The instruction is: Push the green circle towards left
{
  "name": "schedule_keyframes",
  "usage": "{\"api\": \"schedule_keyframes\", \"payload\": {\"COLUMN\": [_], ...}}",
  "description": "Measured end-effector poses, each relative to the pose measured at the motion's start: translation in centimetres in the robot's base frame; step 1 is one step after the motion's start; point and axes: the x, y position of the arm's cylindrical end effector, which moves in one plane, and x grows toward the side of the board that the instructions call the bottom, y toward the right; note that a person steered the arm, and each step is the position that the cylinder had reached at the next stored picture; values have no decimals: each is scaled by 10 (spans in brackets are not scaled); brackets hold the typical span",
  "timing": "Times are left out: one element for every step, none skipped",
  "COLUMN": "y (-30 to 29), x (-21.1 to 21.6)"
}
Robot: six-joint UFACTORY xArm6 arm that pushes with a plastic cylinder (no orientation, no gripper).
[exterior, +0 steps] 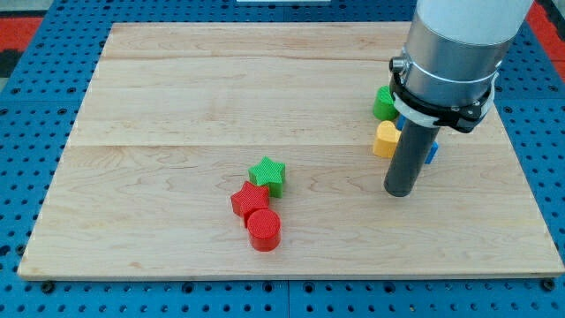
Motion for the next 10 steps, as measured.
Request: {"api": "schedule_keyframes", "payload": {"y": [26, 43, 52, 61, 71, 83, 116, 119, 99, 51], "x": [-5, -15, -22, -28, -30, -35, -55, -108, -150, -158]}}
